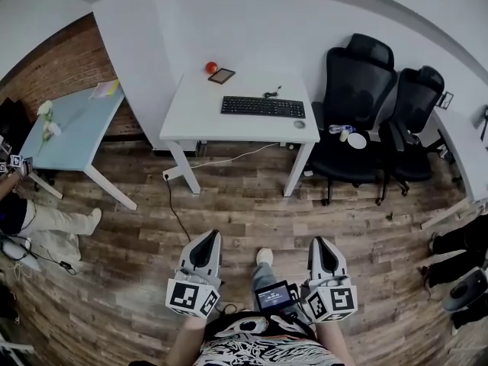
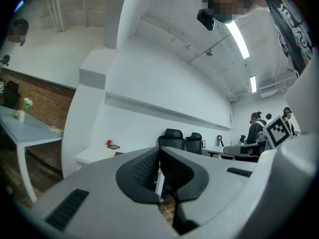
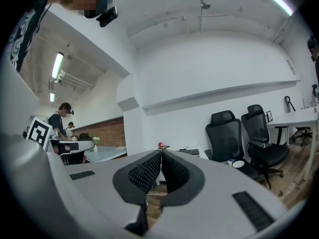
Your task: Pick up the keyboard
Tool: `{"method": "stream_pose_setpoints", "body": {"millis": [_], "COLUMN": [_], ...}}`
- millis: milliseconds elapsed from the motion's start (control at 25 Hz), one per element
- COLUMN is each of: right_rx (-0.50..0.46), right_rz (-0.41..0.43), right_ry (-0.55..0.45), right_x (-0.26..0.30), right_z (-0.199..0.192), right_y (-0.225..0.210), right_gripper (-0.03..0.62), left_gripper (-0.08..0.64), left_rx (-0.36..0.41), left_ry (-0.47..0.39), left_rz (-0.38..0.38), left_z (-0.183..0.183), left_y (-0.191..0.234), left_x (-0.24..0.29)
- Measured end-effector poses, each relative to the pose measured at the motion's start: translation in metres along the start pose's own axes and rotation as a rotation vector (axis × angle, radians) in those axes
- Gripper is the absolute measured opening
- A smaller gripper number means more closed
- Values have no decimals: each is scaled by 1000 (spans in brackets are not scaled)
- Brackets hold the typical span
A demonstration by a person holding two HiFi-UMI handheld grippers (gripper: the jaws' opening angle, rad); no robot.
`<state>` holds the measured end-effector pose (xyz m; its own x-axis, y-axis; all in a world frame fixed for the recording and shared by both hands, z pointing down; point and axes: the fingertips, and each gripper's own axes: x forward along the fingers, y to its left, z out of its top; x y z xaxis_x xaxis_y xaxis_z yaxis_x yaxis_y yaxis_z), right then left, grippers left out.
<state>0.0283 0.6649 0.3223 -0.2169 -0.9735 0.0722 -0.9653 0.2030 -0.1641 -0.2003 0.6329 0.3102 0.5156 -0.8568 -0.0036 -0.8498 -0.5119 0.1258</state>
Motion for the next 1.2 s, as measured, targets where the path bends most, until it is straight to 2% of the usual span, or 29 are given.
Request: {"method": "stream_pose_setpoints", "body": {"millis": [200,440,680,920,1200], "right_rx": [6,9,18,48,74], "right_rz": [3,7,22,44,55], "right_ry": [-4,10,0,-24,-21], "right_x": [70,171,261,319,365], "right_z": [6,24,43,54,56], "right_y": [-22,-61,-103,-129,-139], "right_gripper": [29,29,29,29,29], "left_gripper": [18,18,18,18,18], "left_rx": [-16,-45,-34,-41,-19], "left_ry": [-11,-22,-10,-5,8], "left_rz": [10,47,80,106,77], "left_z": [3,15,18,18,20], "left_y": [35,84,119,142,155], "left_x": [61,161,252,308,360]}}
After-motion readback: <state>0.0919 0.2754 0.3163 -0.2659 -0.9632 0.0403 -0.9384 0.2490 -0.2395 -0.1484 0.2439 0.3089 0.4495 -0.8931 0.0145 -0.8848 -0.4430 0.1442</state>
